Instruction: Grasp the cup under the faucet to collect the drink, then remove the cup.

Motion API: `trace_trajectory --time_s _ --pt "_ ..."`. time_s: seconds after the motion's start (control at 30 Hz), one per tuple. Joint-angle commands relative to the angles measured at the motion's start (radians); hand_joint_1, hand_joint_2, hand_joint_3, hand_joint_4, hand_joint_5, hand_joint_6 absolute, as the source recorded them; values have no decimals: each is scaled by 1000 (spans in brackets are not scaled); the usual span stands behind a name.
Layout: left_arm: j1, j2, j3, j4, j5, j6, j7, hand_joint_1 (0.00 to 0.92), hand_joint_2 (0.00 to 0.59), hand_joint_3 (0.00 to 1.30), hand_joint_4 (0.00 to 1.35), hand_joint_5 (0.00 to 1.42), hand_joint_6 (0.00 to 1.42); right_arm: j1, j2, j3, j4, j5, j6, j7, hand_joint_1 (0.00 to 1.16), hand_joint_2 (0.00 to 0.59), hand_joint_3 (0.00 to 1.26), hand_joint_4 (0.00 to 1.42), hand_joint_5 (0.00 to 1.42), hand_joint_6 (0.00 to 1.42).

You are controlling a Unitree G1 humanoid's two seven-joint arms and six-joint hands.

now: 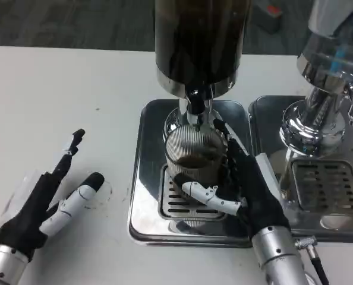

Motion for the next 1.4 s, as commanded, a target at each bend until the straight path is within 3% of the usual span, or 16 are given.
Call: trace_trajectory --time_s 0.03,0.43,1.4 --pt "17 10 10 -14 -4 9 -7 0 156 11 0 26 0 8 17 2 25 0 2 -18 954 176 198 358 385 510" --pt "22 8 13 -21 -3 13 -7 0 156 17 0 26 0 -8 40 -14 52 12 -20 -58 974 190 377 544 556 714" --pt "-2 4 11 -8 2 11 -39 0 155 18 0 36 0 23 57 -19 -18 5 -79 -185 1073 190 525 620 745 997"
